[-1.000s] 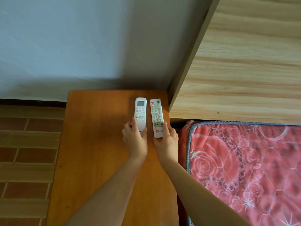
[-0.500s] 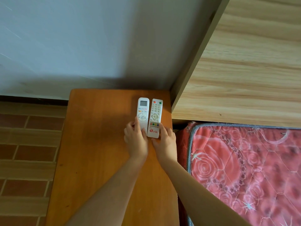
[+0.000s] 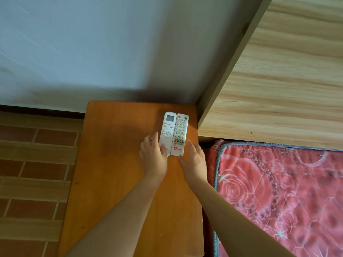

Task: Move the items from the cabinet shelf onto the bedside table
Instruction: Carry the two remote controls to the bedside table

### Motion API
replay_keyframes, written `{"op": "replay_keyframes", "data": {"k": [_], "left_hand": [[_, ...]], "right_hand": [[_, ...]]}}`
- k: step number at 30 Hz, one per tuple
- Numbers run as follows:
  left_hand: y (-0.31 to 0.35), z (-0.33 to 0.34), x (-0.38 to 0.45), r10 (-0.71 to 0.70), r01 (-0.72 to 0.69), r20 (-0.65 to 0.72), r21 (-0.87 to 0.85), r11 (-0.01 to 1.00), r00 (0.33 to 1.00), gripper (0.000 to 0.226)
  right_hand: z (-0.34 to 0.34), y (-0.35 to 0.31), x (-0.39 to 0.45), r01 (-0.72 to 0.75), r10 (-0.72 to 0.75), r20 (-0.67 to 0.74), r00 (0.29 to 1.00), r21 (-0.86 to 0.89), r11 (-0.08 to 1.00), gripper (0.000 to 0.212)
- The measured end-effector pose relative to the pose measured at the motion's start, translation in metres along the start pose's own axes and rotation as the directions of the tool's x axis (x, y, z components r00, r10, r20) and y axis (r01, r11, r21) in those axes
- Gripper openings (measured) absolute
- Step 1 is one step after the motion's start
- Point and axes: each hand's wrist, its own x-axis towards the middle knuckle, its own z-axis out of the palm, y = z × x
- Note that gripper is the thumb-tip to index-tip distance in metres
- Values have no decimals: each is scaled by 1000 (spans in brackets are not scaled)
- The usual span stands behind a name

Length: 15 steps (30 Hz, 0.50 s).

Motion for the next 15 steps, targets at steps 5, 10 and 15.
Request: {"op": "replay_keyframes", "data": {"k": [5,10,15], "left_hand": [[7,-55,3,61,-56,-40,114,992,997,45],[18,-136,-1,199,-175,-66,264,948,978,42],[22,-227,-26,286,-220,-125,380,898,950,41]], "right_hand": [[-37,-27,-7,68,-68,-6,998,-75,995,45],[-86,-64,-18,240,-245,5,970,-216,946,47],[-141,-127,-43,435,-441,60,895,-329,838,49]]}}
